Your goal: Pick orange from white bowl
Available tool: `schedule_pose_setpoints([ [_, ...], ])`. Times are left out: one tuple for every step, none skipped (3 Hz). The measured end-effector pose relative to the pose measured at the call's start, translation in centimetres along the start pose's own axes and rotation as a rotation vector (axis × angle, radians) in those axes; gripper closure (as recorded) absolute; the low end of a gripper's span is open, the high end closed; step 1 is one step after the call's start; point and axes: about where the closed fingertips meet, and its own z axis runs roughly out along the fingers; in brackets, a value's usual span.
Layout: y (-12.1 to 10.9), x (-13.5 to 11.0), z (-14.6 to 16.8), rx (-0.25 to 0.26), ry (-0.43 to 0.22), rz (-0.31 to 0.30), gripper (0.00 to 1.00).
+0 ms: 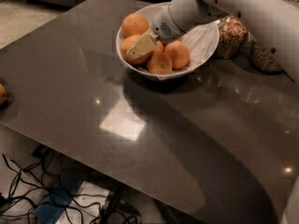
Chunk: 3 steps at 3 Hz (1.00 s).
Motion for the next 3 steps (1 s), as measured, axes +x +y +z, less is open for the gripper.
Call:
schedule_pose_setpoints([
  [0.0, 0.0, 0.0, 0.0, 0.0, 0.0, 0.75],
  [0.0, 0.0, 0.0, 0.0, 0.0, 0.0, 0.77],
  [0.05, -0.17, -0.29, -0.006, -0.016, 0.002, 0.87],
])
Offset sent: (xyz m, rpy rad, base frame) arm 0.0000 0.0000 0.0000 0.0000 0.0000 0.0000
